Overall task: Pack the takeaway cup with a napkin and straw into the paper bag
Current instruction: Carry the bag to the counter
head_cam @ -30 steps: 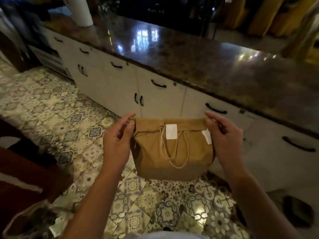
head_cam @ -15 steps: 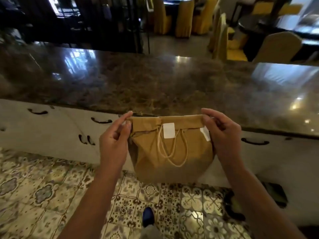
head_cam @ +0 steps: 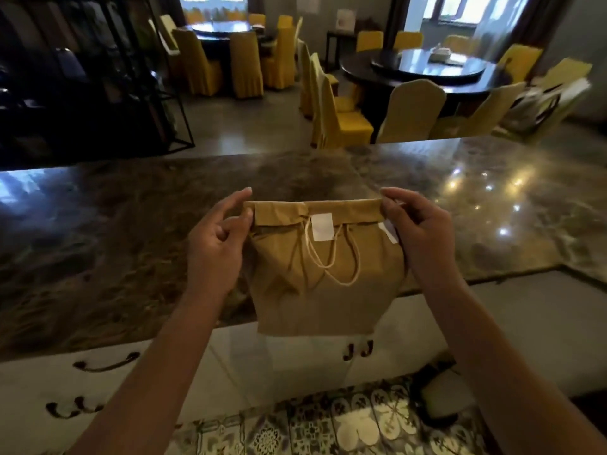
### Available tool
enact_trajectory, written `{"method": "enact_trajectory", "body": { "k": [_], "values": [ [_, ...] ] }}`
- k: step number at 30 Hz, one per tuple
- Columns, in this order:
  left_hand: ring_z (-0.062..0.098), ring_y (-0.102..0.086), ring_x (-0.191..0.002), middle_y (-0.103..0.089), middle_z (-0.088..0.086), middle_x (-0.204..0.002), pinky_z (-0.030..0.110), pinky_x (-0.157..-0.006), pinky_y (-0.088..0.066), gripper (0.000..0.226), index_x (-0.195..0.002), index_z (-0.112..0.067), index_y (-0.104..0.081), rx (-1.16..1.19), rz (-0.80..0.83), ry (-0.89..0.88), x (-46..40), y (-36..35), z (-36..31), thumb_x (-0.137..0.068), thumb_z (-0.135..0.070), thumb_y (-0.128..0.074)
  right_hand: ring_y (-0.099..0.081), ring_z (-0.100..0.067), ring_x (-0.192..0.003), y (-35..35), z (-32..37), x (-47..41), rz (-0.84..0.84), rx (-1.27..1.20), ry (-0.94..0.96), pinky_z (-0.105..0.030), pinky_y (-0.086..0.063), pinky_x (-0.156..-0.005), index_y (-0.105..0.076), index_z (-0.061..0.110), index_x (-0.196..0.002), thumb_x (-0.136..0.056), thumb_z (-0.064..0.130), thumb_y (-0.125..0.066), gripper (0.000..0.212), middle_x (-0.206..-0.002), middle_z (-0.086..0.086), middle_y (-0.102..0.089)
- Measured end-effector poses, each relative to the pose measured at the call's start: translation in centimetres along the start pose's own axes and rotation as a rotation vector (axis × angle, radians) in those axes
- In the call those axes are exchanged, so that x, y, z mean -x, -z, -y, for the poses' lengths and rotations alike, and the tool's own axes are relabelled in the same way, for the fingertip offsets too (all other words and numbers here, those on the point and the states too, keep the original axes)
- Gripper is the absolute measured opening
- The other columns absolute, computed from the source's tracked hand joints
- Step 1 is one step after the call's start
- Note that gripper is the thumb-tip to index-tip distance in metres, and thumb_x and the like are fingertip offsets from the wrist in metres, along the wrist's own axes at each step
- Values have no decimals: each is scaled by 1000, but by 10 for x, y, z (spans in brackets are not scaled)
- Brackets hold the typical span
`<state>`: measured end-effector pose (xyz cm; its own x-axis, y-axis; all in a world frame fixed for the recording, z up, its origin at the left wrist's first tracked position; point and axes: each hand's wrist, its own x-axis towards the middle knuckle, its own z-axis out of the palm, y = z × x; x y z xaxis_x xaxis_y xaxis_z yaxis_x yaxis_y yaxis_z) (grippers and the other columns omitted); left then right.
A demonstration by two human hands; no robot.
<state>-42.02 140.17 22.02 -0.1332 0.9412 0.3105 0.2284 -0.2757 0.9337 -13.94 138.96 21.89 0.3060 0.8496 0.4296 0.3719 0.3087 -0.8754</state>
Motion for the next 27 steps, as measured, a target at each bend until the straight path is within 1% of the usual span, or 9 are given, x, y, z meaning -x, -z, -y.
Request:
{"method": "enact_trajectory", "body": {
  "k": [2, 5, 8, 10, 14, 19, 21, 24, 27],
  "values": [
    [-1, -70, -83, -75, -18, -96, 13, -66, -55, 31, -132, -34, -65, -4, 29, -5, -28, -19, 2, -103, -26, -58, -69, -6, -80, 2, -9, -27, -7, -8, -34, -18, -54, -72, -75, 26, -116, -100, 20, -66, 19, -89, 4, -76],
    [1, -69, -84, -74, -4, -106, 12, -64, -53, 31, -133, -36, -63, -17, 47, -23, -71, -52, 10, -103, -30, -57, -70, -1, -83, 6, -25, -71, -19, -14, -51, -14, -53, -73, -75, 23, -117, -100, 20, -66, 20, -94, 7, -76],
    [-3, -66, -79, -72, -6, -106, 9, -60, -50, 30, -133, -35, -62, -77, 32, -42, -113, -87, 17, -104, -31, -55, -70, 1, -83, 8, -45, -120, -43, 5, -14, -13, -53, -74, -75, 20, -118, -100, 19, -66, 20, -95, 7, -76],
    [-4, -67, -80, -71, -9, -104, 13, -63, -53, 30, -133, -32, -62, -92, 15, -46, -139, -111, 20, -104, -30, -55, -71, -1, -86, 8, -61, -154, -49, 12, -7, -15, -55, -77, -74, 24, -116, -100, 20, -66, 19, -96, 8, -76],
    [11, -68, -98, -70, -2, -114, 29, -76, -60, 31, -133, -37, -63, -178, 1, -71, -182, -147, 30, -104, -30, -54, -73, -7, -92, 8, -96, -212, -11, 10, -6, -22, -59, -83, -75, 26, -116, -101, 23, -65, 19, -97, 10, -77],
    [11, -65, -100, -67, 0, -120, 26, -77, -56, 32, -134, -34, -63, -237, -41, -60, -216, -180, 42, -105, -29, -53, -72, -7, -88, 2, -130, -260, 0, 5, 0, -21, -58, -80, -75, 21, -118, -100, 24, -65, 21, -95, 9, -76],
    [6, -64, -102, -66, -2, -120, 25, -79, -57, 32, -134, -34, -63, -239, -58, -40, -224, -190, 47, -105, -27, -53, -71, -8, -89, 0, -141, -273, 21, 14, 4, -21, -58, -80, -75, 21, -119, -101, 24, -64, 22, -96, 9, -76],
    [-5, -61, -97, -64, -8, -114, 22, -79, -57, 32, -134, -31, -63, -292, -82, -37, -228, -200, 56, -105, -24, -53, -70, -3, -92, -5, -160, -286, 61, 38, -30, -22, -59, -83, -75, 22, -120, -101, 24, -64, 22, -100, 13, -75],
    [1, -65, -99, -67, -7, -112, 27, -84, -60, 32, -134, -31, -63, -317, -72, 1, -232, -208, 68, -104, -24, -53, -71, -3, -95, -8, -175, -289, 101, 12, -83, -28, -60, -89, -76, 21, -119, -101, 22, -64, 21, -103, 10, -76]
  ]
}}
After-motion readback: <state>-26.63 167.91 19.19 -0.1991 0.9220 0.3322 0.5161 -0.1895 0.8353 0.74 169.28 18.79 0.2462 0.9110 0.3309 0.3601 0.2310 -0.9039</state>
